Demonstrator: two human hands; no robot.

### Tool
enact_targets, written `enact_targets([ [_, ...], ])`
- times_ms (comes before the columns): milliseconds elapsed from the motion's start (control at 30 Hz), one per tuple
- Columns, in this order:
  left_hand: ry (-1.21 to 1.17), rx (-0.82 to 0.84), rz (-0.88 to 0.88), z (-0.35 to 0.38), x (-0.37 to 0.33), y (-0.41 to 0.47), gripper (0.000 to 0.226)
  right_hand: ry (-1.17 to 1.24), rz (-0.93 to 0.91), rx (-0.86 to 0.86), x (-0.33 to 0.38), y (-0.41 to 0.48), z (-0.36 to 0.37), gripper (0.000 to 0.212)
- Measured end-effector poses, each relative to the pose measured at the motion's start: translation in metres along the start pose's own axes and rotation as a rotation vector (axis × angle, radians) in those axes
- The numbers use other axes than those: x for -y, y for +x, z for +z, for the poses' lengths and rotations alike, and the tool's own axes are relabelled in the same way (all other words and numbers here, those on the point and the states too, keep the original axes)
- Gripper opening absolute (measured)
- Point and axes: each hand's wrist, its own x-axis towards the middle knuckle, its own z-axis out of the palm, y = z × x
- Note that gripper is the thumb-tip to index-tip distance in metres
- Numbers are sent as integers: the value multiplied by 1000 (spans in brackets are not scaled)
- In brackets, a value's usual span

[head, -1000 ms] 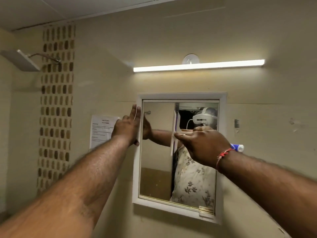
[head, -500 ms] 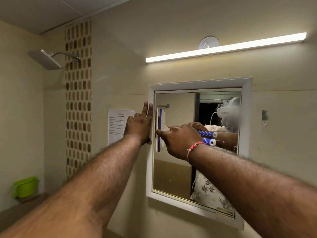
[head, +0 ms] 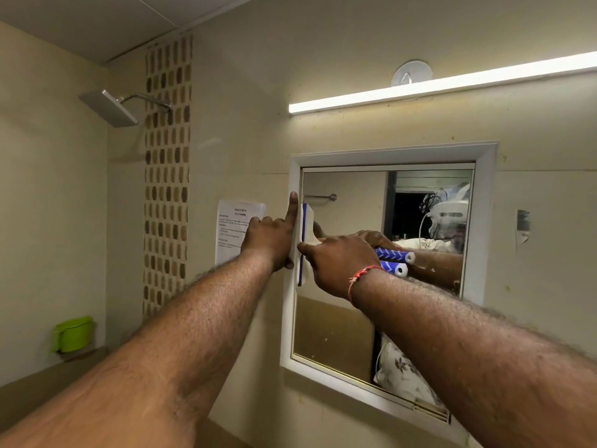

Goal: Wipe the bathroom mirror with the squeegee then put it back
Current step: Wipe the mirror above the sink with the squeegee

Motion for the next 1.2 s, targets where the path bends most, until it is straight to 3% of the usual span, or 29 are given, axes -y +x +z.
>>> enact_targets([
  [733,49,59,-26,-4,-8,-9,151,-7,41,60,-13,-39,-17,52],
  [1200,17,90,-78,0,-22,-22,131,-20,156,67,-38,-76,-45,36],
])
